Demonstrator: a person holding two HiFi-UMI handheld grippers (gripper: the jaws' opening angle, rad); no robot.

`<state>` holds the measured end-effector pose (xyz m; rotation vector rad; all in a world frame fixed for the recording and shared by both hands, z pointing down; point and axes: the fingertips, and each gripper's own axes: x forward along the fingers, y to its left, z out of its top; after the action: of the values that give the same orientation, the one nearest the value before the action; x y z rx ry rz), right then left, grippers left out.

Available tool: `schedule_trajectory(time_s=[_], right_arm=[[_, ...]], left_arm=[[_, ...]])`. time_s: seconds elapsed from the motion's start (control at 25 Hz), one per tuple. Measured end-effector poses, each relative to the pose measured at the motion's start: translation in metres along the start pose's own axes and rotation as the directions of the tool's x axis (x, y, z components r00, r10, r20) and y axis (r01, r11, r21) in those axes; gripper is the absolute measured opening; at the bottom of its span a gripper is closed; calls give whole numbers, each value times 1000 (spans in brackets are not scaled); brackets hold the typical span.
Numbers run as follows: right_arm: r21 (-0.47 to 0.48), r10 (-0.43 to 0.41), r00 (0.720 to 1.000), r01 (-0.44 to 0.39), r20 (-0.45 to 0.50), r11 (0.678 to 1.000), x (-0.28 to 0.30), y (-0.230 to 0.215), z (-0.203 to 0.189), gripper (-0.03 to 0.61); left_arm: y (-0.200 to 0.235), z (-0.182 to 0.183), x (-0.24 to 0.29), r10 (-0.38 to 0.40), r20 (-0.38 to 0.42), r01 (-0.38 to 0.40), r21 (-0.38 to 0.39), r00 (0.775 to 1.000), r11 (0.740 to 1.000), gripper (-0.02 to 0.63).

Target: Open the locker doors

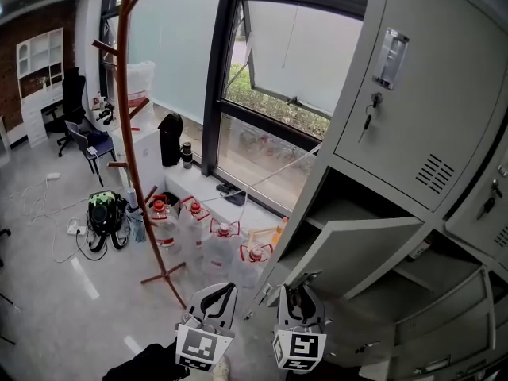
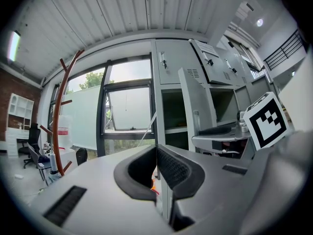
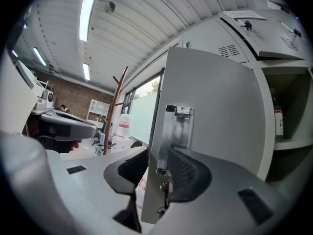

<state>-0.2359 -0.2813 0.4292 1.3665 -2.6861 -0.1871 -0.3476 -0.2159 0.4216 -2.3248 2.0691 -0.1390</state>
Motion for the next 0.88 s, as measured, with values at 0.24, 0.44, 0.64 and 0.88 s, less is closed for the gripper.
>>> schedule_trajectory(time_s=[0.24,0.44,0.64,0.88], right_arm=[[-5,-27,1000,27,1,1000,-31,-2,-3,140],[-5,-36,999,36,1,999,-58,-5,-6,144],[2,-60,998,60,-2,998,-85,-10,-9,149],[2,-101,995,101,-4,995,-116,-19,-13,155]], left_arm=[[-25,3,-14,-41,15,41,8,999,999,23],[-45,4,-27,-72,23,71,16,997,997,23],[-64,6,-40,-102,33,102,25,994,995,23],[-89,10,-51,-145,46,144,35,988,989,23]])
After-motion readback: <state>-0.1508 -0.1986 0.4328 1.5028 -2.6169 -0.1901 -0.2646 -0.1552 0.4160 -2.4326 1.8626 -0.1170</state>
